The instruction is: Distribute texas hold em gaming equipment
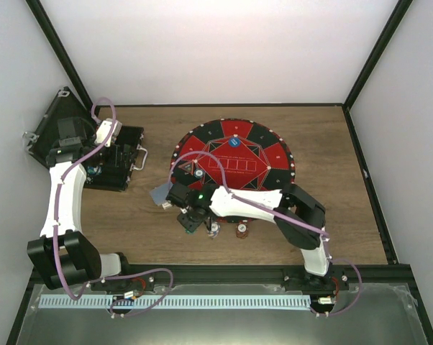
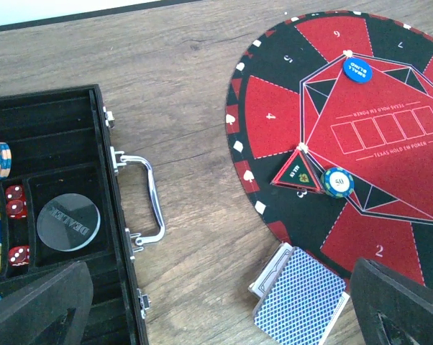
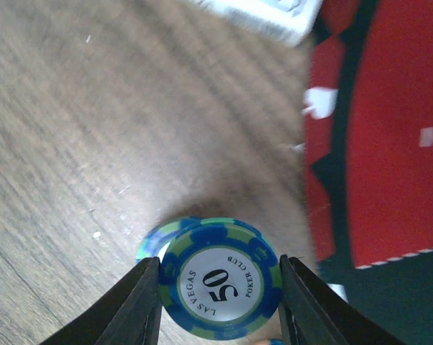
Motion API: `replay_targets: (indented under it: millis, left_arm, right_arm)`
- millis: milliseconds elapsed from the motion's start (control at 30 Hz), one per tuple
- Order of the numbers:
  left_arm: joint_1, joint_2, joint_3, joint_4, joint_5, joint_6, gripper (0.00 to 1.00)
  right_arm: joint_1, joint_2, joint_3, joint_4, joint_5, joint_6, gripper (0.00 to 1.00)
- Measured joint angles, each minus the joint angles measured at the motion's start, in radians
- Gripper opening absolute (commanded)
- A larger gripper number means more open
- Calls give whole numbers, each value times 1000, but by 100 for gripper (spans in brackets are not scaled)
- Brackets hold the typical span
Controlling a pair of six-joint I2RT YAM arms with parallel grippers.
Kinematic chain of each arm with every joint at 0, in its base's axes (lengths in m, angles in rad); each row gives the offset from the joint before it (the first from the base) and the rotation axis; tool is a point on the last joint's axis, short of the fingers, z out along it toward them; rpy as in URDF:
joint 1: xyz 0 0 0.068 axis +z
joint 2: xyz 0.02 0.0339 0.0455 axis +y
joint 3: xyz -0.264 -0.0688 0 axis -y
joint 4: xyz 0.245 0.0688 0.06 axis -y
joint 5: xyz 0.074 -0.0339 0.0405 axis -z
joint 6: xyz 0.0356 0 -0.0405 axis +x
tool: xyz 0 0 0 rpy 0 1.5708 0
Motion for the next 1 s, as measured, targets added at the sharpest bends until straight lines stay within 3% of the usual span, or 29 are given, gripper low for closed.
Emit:
replay_targets:
  millis: [300,600,800,1000]
  left_arm:
    - [0,0,0,0,0,0,100]
    - [0,0,0,0,0,0,100]
    - [0,0,0,0,6,2,100]
    - [0,0,0,0,15,8,100]
  right_arm:
    - [-187,-82,40,-15,31,-18,3]
    - [-524,-51,177,6,118,-56,3]
    - [-708,142,375,27,145,-75,3]
    - [-789,337,514,10,114,-76,4]
